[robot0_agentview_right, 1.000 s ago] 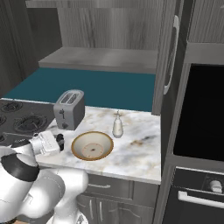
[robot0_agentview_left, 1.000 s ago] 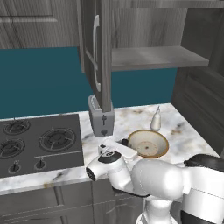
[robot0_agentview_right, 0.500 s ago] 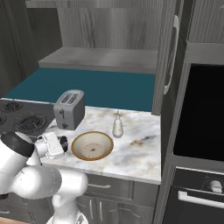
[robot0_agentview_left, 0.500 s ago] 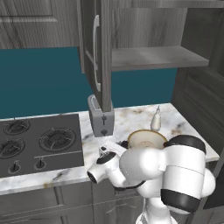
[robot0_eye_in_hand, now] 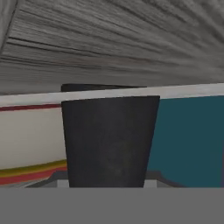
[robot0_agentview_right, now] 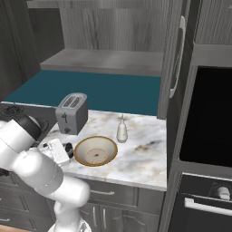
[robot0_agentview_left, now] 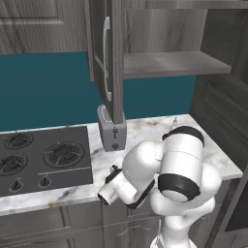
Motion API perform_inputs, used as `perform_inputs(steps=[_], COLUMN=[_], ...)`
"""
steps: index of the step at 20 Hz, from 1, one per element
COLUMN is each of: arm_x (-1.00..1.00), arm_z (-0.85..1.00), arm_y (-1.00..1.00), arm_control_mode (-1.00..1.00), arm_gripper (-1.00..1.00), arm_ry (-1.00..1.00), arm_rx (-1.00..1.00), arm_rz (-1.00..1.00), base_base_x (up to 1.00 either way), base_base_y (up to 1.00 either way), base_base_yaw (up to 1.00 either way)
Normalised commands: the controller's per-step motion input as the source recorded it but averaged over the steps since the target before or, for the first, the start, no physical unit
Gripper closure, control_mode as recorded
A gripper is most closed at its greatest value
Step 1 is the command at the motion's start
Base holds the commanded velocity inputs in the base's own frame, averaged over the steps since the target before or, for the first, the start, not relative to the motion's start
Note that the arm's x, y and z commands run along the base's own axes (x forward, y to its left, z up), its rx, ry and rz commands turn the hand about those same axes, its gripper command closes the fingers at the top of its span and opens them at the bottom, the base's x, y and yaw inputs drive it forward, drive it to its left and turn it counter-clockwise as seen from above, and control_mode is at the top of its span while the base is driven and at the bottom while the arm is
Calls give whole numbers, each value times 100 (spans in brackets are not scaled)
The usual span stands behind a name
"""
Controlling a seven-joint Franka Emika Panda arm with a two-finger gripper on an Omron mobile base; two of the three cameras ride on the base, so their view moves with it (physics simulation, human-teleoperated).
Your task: Retrieve the bottle and the shaker from the cabinet and place them next to the mixing bowl on the counter. Then add garlic from the fridge to the mixing bowl.
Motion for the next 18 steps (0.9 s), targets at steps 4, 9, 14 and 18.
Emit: perform_inputs(steps=[4, 9, 14, 18], arm_x=[22, 17, -5, -33], arm_z=[-37, -29, 5, 31], arm_y=[17, 21, 10, 9], arm_control_mode=[-100, -100, -100, -100], arm_gripper=[100, -100, -100, -100], arm_ry=[-6, -6, -17, -20], arm_rx=[-9, -9, -3, 0], arm_rz=[-2, -2, -2, 0], base_base_x=[0, 0, 0, 0], base_base_y=[0, 0, 0, 0], base_base_yaw=[0, 0, 0, 0])
